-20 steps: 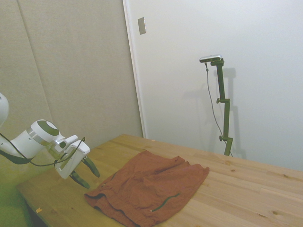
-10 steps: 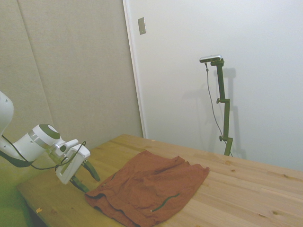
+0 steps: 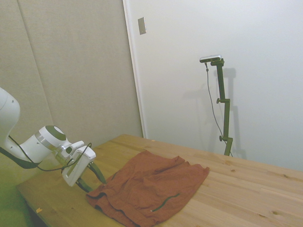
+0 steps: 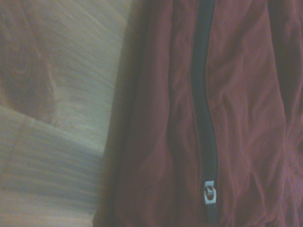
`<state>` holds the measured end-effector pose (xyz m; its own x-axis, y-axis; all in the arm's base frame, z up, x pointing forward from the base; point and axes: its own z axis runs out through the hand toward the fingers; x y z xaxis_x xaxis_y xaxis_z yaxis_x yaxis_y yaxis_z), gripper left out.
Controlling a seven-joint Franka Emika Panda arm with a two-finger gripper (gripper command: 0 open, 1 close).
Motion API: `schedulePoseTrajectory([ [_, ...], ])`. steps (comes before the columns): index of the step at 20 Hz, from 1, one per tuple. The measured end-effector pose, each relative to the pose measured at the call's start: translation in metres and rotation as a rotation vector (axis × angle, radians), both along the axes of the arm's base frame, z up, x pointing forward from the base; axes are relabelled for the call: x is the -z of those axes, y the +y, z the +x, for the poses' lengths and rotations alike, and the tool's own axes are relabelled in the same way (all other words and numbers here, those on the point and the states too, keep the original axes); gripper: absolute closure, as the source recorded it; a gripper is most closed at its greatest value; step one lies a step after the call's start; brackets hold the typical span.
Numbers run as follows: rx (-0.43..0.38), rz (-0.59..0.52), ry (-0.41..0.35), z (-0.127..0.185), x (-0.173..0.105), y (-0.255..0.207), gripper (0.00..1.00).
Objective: Fold the shorts
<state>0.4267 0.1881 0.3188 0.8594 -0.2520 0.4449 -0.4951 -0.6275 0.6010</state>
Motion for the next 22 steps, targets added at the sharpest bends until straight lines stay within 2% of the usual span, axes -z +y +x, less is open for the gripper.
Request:
schedulePoseTrajectory([
  [1,0.0,0.0,0.0,0.0,0.0,0.0,1.0],
  [22,0.008,-0.013,0.039,-0.003,0.018,-0.006,1.0],
])
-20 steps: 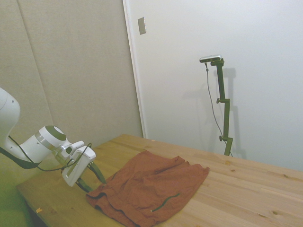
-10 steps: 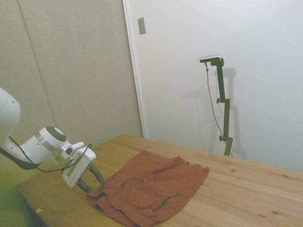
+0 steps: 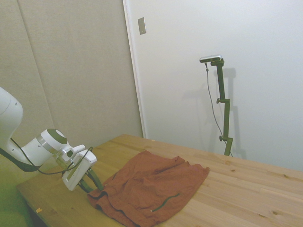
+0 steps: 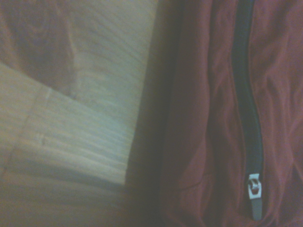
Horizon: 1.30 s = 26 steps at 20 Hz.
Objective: Fold the shorts
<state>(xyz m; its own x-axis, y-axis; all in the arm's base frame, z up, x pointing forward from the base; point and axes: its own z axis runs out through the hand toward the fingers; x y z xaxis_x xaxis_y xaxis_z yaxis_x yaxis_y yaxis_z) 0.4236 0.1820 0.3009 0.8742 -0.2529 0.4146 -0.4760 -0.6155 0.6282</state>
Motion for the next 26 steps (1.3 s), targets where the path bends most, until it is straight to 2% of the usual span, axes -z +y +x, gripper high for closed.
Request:
schedulePoseTrajectory([
  [7,0.003,0.013,-0.004,0.001,0.0,0.0,1.0],
  [10,0.011,0.029,-0.019,0.002,-0.009,0.002,1.0],
  [14,0.033,0.052,-0.096,0.008,-0.047,-0.004,1.0],
  [18,0.097,0.086,-0.178,0.021,-0.089,-0.031,1.0],
  [26,0.23,0.309,-0.264,0.038,-0.147,-0.088,1.0],
])
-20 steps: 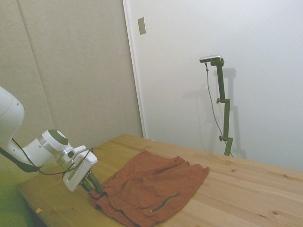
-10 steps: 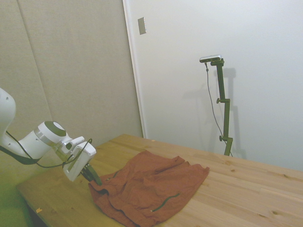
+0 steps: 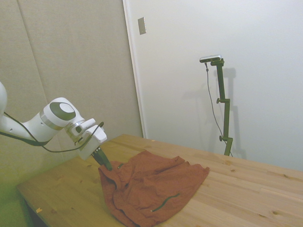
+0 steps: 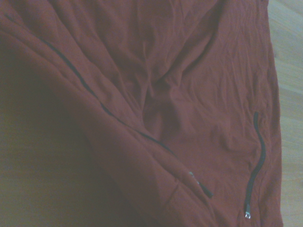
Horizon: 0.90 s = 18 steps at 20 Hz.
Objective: Fold the shorts
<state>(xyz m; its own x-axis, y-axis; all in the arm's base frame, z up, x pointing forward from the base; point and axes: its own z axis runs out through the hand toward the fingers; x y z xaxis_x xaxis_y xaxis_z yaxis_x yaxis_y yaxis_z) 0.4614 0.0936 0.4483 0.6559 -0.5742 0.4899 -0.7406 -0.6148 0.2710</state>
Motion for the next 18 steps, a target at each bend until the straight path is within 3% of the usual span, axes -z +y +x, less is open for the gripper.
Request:
schedulePoseTrajectory([
  [12,0.117,0.315,-0.056,-0.008,-0.038,-0.098,1.0],
  [18,0.195,0.456,-0.054,-0.025,-0.005,-0.16,1.0],
])
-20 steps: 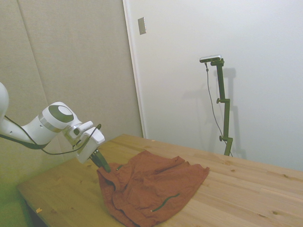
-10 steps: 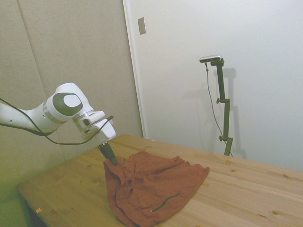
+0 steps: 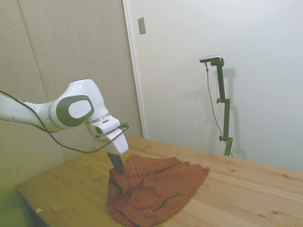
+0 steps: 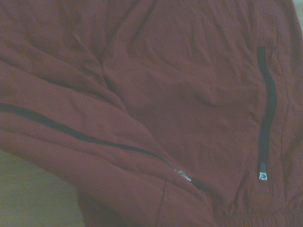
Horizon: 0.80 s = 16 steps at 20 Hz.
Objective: Fold the shorts
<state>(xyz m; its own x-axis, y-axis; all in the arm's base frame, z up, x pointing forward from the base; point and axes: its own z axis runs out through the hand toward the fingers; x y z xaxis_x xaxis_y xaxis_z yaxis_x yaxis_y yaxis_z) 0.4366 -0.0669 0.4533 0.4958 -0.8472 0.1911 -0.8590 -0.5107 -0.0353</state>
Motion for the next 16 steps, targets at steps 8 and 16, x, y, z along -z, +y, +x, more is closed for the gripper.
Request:
schedulePoseTrajectory([
  [8,0.123,0.166,0.025,-0.012,0.066,-0.095,0.0],
  [16,0.158,0.209,0.046,-0.014,0.092,-0.124,0.0],
])
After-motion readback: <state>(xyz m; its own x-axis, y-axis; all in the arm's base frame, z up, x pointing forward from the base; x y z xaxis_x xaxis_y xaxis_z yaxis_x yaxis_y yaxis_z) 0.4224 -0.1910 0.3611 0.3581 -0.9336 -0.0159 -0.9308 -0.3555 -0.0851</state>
